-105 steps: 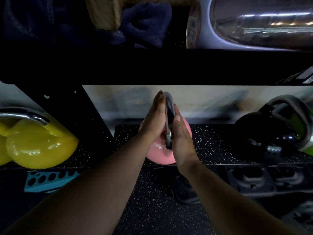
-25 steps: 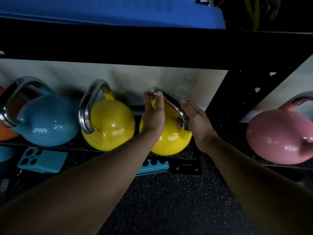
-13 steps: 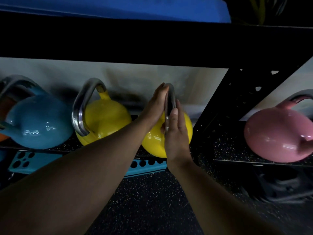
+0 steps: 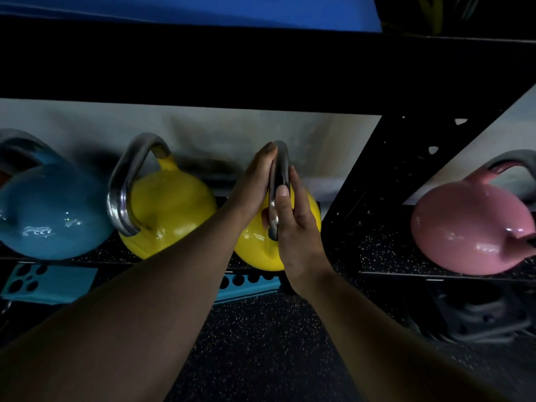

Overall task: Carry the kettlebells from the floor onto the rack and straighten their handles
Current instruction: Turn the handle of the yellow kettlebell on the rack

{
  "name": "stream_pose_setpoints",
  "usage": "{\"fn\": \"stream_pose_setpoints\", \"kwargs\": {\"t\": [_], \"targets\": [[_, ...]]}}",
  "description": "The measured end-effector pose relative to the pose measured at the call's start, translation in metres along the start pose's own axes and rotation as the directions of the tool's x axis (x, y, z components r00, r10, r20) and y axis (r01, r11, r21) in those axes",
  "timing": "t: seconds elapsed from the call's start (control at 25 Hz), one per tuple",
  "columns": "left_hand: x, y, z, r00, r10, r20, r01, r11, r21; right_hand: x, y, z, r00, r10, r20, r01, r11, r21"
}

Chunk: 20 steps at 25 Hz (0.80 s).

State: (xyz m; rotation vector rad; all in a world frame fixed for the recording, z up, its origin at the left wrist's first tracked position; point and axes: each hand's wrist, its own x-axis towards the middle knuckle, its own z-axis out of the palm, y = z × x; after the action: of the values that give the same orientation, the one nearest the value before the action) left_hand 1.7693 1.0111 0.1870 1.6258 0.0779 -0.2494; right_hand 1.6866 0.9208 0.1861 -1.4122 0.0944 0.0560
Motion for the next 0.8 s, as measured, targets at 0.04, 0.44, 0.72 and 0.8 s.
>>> {"fn": "stream_pose_setpoints", "kwargs": {"t": [0.04,0.44,0.72,0.8], "targets": [[0.0,-0.001,0.0,1.0,0.006,-0.002,-0.006,1.0,-0.008,0.001,0.001,0.001,1.0,-0.013,-0.013,0.013,1.0,-0.009],[-0.001,-0.001,0.004,1.0,-0.005,-0.023,0.004,0.999,-0.041,0.002,0.004,-0.005,0.999,0.013,0.051,-0.017,0.997,0.078],[0.0,-0.003,0.004,1.0,-0.002,-0.013,0.002,0.999,-0.048,0.006,-0.004,-0.005,0.997,0.042,0.065,-0.043,0.999,0.01],[0.0,-0.004,0.004,1.0,0.012,-0.014,-0.013,0.997,-0.07,0.012,-0.005,-0.002,0.998,0.03,0.047,-0.029,0.999,-0.019]]}}
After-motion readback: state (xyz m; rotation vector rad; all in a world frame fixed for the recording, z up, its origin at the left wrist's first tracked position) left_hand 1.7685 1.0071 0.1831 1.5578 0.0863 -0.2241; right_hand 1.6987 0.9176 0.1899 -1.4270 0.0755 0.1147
